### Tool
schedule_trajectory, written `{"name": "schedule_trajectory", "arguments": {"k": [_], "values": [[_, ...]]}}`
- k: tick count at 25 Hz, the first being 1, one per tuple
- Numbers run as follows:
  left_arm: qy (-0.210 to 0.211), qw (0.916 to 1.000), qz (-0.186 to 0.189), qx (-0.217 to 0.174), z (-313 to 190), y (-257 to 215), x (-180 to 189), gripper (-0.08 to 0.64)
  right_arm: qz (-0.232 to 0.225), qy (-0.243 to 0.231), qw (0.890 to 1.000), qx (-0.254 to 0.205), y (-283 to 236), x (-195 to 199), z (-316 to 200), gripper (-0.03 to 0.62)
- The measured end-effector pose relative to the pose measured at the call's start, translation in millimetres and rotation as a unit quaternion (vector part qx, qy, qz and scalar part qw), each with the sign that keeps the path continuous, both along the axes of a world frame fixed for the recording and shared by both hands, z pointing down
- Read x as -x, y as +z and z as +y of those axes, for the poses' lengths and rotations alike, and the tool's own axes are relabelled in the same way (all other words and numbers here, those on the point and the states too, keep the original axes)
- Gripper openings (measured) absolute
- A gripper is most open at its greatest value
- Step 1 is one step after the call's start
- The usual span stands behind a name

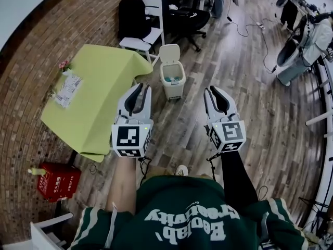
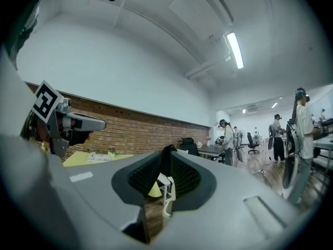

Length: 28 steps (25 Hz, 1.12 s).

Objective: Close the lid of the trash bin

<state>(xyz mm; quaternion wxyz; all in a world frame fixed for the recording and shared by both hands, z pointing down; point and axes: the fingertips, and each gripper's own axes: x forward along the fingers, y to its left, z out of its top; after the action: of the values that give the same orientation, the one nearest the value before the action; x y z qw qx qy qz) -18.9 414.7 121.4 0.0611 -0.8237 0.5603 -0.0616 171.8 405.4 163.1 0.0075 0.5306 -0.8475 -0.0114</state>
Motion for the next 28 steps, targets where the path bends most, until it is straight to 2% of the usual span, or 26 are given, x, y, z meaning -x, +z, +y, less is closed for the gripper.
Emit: {"name": "schedule_trajectory", "arguments": {"k": [15,23,28], "values": [[-0.004,1.0,-0.001,-0.001,-37,1,-5,0.069,-0.001,0.003,1.0,0.009,10,-9,-34,0.074],[-0.003,1.0,-0.002,-0.004,-77,8,-2,0.069,0.003,0.006,1.0,0.005,14,-6,-78,0.077],[0.0,1.0,0.002,-0.001,-116,14,9,0.069,0.009,0.0,1.0,0.01,17,12,-112,0.077]]}}
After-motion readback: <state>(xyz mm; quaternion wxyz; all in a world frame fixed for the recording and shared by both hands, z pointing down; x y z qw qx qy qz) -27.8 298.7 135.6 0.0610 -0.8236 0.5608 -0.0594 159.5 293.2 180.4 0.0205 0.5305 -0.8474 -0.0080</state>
